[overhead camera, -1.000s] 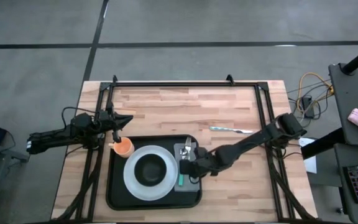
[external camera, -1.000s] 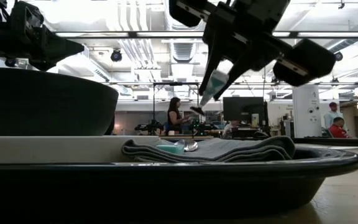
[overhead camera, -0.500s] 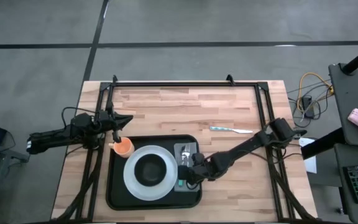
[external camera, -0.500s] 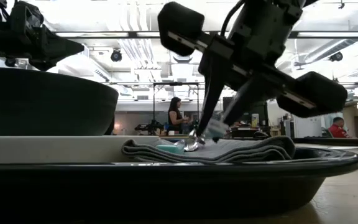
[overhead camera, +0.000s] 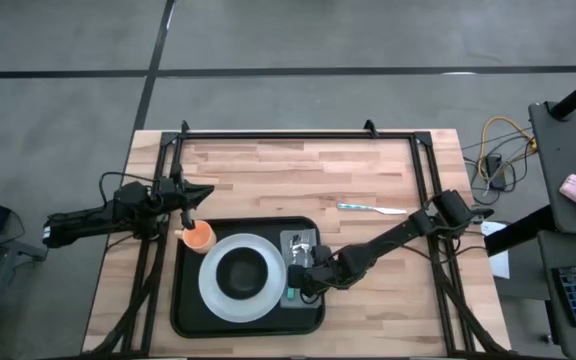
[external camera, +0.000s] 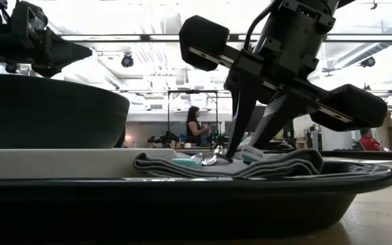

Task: Set up tray
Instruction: Put the white and green fork on the gray napkin to the right of the green spoon, then put the white and green knife on the gray napkin to the left of the white and green fork

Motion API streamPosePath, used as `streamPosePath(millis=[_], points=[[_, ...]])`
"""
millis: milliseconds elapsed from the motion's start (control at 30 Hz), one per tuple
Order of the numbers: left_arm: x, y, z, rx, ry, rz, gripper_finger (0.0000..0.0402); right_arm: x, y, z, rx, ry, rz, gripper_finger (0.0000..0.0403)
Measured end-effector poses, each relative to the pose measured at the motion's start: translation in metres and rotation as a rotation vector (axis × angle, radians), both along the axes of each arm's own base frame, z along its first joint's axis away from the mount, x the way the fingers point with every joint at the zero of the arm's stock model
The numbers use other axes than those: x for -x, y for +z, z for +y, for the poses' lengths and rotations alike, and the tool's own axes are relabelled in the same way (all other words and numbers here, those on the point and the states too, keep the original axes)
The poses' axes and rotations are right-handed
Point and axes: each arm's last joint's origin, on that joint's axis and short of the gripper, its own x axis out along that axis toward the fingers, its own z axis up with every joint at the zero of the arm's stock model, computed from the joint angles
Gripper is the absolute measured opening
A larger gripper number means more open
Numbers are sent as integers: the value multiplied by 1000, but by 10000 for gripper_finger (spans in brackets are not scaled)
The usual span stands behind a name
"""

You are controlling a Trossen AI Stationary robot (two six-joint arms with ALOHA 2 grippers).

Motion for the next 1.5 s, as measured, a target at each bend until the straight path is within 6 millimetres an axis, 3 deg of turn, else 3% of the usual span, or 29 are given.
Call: streamPosePath(millis=[300,533,800,967,1133,1233,1333,1500], points=[[0,0,0,0,0,0,0,0,0,0,-7,-13,-1,48],[0,0,0,0,0,0,0,-3,5,1,-20,-19,-16,119],[0,0,0,0,0,0,0,-9,38,-5,36,34,-119,197],[0,0,0,0,0,0,0,0,62,-27,136,178,-99,199],[0,0,0,0,1,-2,0,21,82,-51,173,205,33,185],[0,0,0,0,1,-2,0,41,89,-70,210,120,191,175],[0,0,0,0,0,-3,0,56,94,-89,260,-99,313,166],[0,0,0,0,1,-3,0,63,96,-116,339,-417,351,154]])
